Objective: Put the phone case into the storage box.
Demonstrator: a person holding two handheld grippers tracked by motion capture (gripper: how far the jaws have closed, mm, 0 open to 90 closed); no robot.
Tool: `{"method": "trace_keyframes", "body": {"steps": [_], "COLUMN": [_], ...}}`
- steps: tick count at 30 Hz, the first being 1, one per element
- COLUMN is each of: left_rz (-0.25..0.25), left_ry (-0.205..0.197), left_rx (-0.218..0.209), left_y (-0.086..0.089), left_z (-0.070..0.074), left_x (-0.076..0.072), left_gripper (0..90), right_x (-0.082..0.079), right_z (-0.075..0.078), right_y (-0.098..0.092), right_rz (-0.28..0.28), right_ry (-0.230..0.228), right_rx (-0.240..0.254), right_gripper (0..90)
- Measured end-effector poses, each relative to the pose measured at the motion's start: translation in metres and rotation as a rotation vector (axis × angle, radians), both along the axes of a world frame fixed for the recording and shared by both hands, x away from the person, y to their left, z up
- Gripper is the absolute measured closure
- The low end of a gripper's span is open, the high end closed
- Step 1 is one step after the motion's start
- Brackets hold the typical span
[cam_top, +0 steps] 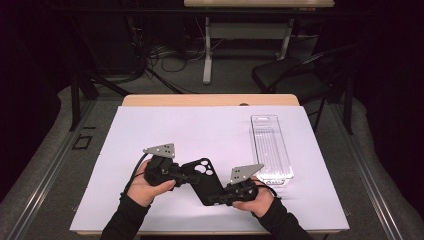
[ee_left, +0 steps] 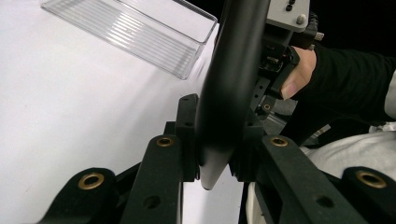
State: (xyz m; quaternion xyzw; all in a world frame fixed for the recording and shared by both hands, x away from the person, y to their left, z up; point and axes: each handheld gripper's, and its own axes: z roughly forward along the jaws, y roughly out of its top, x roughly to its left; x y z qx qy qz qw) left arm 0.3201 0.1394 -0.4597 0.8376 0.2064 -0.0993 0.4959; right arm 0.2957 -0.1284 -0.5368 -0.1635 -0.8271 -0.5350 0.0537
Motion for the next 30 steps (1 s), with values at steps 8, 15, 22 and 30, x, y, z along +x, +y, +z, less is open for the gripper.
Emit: {"method": "trace_keyframes", "body": {"steps": [8,15,22,30], "left_rz": [-0.022,-0.035,-0.045,-0.044], "left_ry": [0.005,0.014,0.029,0.044], "left_rx": [-0.007,-0.013,-0.018,-0.02], "left_y": [0.0015,0.0026,0.0036,0.0037], "left_z": [-0.0011,-0.0031,-0.0052,-0.0064], "left_x": [0.002,0.0041,0.0059,0.0064], "left_gripper": [80.7,81.0,81.2,81.5], "right_x": [0.0001,-0.0001,-0.0001,-0.0003], "right_z": [-0.0001,-0.0007,-0.0012,-0.0019], "right_y": [0.0003,0.001,0.0014,0.002], "right_rz": [0.005,0.004,0.006,0.001], "right_ry": [0.003,0.006,0.006,0.019], "right_rx": [-0.001,-0.005,-0.011,-0.016], "right_gripper": [87.1,87.0,86.8,84.8]}}
